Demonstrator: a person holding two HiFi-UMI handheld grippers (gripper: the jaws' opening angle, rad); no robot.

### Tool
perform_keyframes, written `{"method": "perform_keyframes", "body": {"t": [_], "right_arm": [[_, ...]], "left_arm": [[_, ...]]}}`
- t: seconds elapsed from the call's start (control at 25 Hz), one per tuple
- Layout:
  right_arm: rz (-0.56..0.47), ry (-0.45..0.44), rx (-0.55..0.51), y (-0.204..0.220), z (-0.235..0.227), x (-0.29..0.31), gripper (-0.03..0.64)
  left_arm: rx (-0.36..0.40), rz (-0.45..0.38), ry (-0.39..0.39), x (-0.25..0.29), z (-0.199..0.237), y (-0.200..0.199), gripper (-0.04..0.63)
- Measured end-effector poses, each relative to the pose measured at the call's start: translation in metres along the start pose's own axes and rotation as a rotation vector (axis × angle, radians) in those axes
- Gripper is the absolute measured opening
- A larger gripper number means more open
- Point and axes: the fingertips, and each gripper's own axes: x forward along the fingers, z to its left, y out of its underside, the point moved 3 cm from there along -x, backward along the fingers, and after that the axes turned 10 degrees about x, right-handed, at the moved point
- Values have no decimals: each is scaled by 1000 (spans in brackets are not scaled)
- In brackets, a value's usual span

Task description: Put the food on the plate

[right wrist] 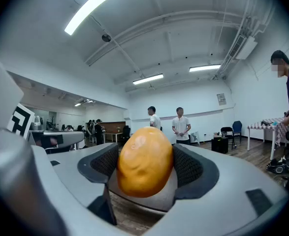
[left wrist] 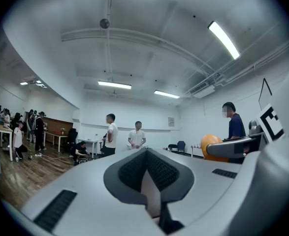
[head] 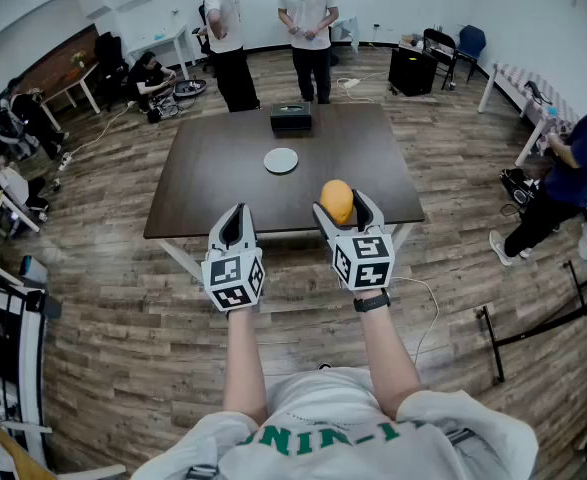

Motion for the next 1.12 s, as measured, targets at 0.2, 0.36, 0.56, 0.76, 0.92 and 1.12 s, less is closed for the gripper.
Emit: {"method": "perform_keyframes", "body": {"t": [0.2, 0.36, 0.56, 0.76, 0.92, 1.12], "right_arm": [[2, -19, 29, 1, -21, -2, 360], [8, -41, 85, 4, -32, 7, 360], [37, -53, 155, 12, -45, 30, 361], [45, -57, 183, 21, -51, 68, 362], [36, -60, 163, 20, -59, 115, 362], [22, -78, 196, 13, -60, 183, 362]], "left_arm": [[16, 2, 16, 10, -28, 2, 14], [28, 17, 29, 23, -36, 4, 14], [29, 39, 36, 46, -37, 6, 14], [31, 52, 53, 81, -25, 20, 14], [15, 48, 70, 132, -7, 34, 14], [16, 39, 88, 194, 32, 41, 14]]}}
